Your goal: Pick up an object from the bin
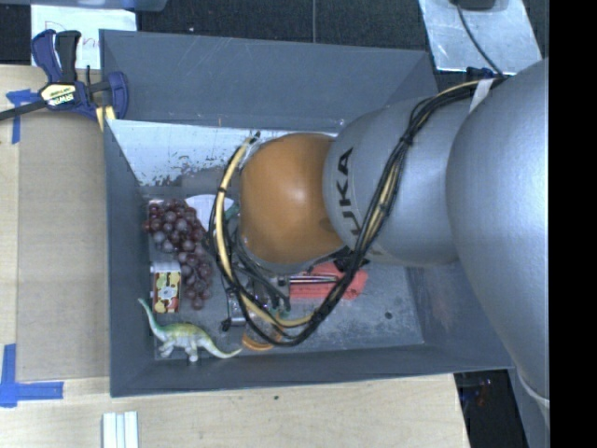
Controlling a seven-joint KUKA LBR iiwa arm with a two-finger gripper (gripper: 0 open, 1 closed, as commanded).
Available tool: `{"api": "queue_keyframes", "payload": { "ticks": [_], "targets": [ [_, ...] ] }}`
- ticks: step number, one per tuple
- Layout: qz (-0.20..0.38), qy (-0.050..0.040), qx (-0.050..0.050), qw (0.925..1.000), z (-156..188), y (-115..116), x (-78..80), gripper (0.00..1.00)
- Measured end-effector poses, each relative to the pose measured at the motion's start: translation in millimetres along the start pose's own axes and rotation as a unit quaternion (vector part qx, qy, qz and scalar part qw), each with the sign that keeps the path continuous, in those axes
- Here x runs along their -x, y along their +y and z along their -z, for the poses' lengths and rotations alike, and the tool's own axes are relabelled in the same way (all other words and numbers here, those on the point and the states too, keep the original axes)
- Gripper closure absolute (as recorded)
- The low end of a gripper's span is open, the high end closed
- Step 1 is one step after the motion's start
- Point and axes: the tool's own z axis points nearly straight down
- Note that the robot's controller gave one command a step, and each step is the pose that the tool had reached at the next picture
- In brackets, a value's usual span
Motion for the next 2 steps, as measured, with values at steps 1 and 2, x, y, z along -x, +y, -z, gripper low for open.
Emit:
{"api": "queue_keyframes", "payload": {
  "ticks": [1, 2],
  "targets": [
    [-0.001, -0.0037, 0.001, 1.0, 4, 0, 2.2, 0.0],
    [-0.012, -0.0037, 0.002, 0.9999, -64, -78, -9.2, 0.0]
  ]
}}
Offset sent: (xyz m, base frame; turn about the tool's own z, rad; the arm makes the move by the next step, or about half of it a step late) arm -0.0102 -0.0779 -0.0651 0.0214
